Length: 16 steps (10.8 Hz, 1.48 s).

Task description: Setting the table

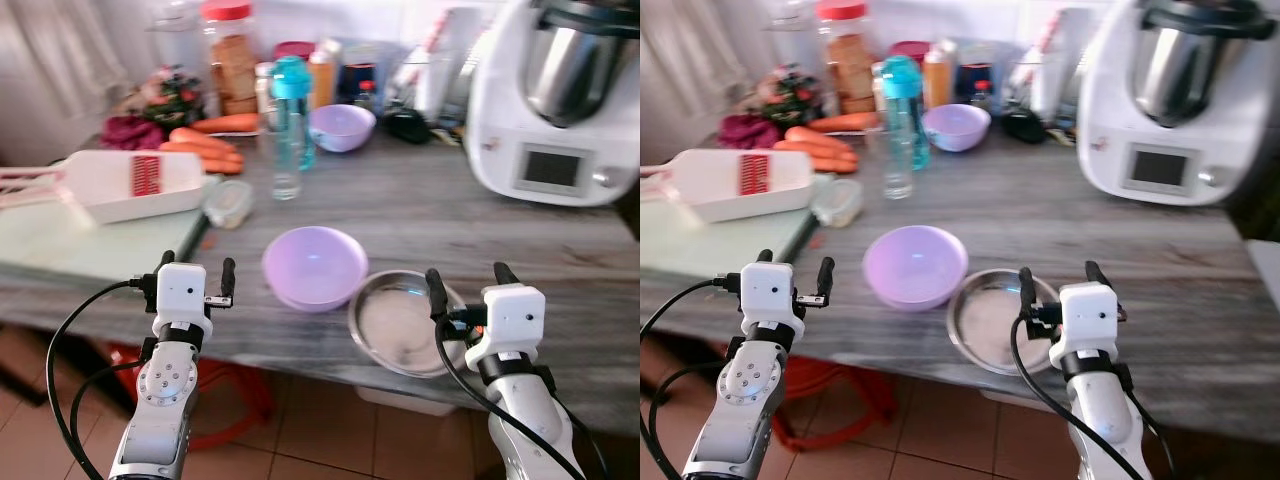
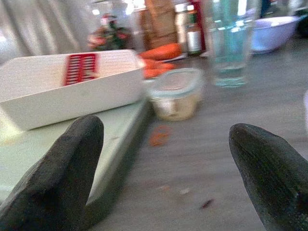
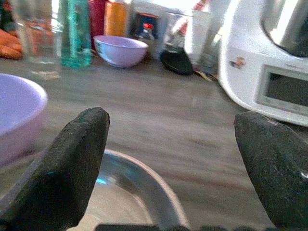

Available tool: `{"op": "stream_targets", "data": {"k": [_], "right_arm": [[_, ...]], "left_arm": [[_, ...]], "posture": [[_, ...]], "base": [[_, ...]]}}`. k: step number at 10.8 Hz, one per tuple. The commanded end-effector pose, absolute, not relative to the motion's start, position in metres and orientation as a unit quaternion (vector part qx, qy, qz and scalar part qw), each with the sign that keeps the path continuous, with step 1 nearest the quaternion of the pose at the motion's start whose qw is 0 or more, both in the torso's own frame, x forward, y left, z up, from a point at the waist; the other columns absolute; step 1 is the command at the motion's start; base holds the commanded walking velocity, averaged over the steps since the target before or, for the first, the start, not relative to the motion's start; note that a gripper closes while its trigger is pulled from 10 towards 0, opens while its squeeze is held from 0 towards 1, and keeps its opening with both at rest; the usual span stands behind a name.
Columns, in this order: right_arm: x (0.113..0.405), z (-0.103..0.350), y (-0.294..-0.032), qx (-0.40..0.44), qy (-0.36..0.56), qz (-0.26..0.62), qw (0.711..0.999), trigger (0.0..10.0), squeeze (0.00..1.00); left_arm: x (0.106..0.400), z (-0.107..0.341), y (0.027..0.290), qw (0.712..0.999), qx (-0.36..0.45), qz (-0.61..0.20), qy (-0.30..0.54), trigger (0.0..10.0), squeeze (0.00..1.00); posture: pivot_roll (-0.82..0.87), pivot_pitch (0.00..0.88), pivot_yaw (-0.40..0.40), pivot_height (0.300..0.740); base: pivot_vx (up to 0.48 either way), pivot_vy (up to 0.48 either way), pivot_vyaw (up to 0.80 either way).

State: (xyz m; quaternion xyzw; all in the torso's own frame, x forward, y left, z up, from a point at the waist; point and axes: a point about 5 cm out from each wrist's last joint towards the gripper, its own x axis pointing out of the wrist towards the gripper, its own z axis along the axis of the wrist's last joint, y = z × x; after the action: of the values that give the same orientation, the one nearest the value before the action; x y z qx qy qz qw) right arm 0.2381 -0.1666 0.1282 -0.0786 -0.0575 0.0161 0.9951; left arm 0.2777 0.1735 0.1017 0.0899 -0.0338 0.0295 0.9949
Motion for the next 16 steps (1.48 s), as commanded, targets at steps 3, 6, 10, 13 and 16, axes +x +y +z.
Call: {"op": "stream_targets", "data": {"k": [3,6,10,13,16], "right_arm": [[0.2397,0.1302,-0.1666,-0.076,-0.065,0.015,0.995,10.0,0.0],[0.2393,0.1295,-0.1666,-0.075,-0.064,0.014,0.995,10.0,0.0],[0.2392,0.129,-0.1666,-0.074,-0.063,0.013,0.995,10.0,0.0],[0.2392,0.1286,-0.1664,-0.074,-0.063,0.012,0.995,10.0,0.0],[0.2397,0.1281,-0.1668,-0.073,-0.062,0.01,0.995,10.0,0.0]], "left_arm": [[0.2811,0.1053,0.178,0.994,0.097,0.044,-0.032,10.0,0.0],[0.2809,0.1055,0.177,0.994,0.096,0.045,-0.032,10.0,0.0],[0.2814,0.1043,0.175,0.994,0.093,0.041,-0.027,10.0,0.0],[0.2824,0.1045,0.1746,0.995,0.09,0.042,-0.025,10.0,0.0],[0.2828,0.104,0.1746,0.995,0.089,0.04,-0.022,10.0,0.0]], "posture": [[0.09,0.0,0.031,0.74],[0.09,0.0,0.031,0.74],[0.09,0.0,0.032,0.74],[0.09,0.0,0.032,0.74],[0.09,0.0,0.032,0.74]], "base": [[0.0,0.0,0.0],[0.0,0.0,0.0],[-0.196,0.0,0.0],[-0.301,0.0,0.0],[-0.347,0.0,0.0]]}}
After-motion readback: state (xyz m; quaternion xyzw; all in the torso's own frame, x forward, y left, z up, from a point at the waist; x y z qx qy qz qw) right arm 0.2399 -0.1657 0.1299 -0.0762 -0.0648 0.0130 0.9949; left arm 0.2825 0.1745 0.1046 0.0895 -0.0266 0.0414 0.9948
